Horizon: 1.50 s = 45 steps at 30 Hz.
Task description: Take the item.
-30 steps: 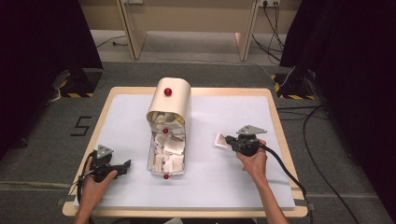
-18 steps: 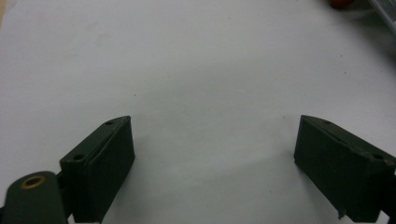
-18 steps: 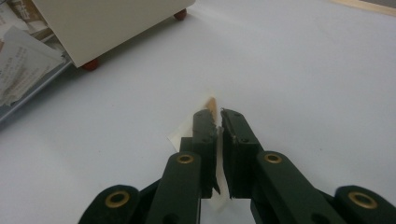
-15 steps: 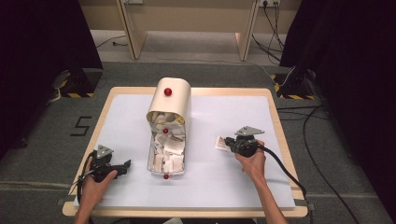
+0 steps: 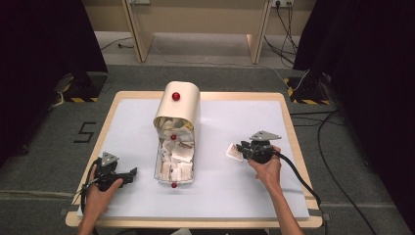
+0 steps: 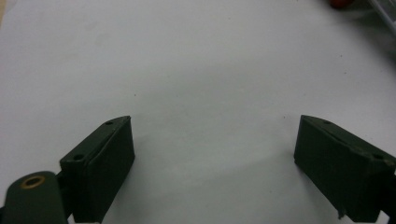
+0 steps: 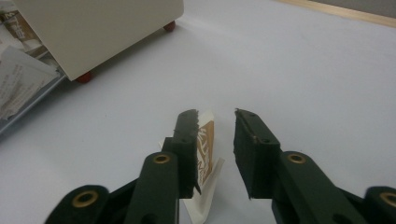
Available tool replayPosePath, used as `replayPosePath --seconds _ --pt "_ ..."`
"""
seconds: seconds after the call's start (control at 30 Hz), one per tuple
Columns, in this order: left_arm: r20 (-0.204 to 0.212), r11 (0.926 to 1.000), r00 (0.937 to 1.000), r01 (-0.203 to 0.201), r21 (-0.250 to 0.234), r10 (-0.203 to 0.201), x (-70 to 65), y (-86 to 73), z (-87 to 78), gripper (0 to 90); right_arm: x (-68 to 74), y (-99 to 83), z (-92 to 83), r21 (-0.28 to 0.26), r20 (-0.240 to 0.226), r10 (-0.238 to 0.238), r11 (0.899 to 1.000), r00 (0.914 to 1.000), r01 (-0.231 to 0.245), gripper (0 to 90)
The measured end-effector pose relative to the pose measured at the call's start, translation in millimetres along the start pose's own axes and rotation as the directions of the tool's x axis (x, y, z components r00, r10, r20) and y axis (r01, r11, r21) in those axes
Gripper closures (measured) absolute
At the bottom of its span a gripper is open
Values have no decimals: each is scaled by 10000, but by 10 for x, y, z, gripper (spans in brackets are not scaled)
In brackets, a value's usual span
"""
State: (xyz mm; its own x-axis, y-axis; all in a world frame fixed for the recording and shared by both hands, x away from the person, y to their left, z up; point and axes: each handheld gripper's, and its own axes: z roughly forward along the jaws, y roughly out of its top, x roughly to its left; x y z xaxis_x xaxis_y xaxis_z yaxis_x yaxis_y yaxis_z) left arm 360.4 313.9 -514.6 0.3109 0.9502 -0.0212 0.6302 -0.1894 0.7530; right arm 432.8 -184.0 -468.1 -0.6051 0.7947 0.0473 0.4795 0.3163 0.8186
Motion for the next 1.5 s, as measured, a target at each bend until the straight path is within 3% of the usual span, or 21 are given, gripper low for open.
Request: replayPosePath --seconds 0.3,0.4,0.73,1.13,1.5 --pt "2 10000 10000 2 3 -2 0 0 0 113 -5 25 -40 -71 -112 237 9997 9997 -238 530" --pt "2 10000 10000 0 2 0 0 0 0 113 -13 36 -42 -35 -53 435 9990 9990 -435 424" --pt "1 10000 10000 0 2 0 0 0 0 114 -12 45 -50 49 149 632 9980 9979 -633 266" --pt "1 10000 10000 2 1 -2 0 0 0 113 26 72 -120 -197 122 375 9991 9992 -373 221" --pt "4 10000 10000 4 1 -4 0 0 0 113 53 50 -150 -48 205 187 9998 9996 -186 217"
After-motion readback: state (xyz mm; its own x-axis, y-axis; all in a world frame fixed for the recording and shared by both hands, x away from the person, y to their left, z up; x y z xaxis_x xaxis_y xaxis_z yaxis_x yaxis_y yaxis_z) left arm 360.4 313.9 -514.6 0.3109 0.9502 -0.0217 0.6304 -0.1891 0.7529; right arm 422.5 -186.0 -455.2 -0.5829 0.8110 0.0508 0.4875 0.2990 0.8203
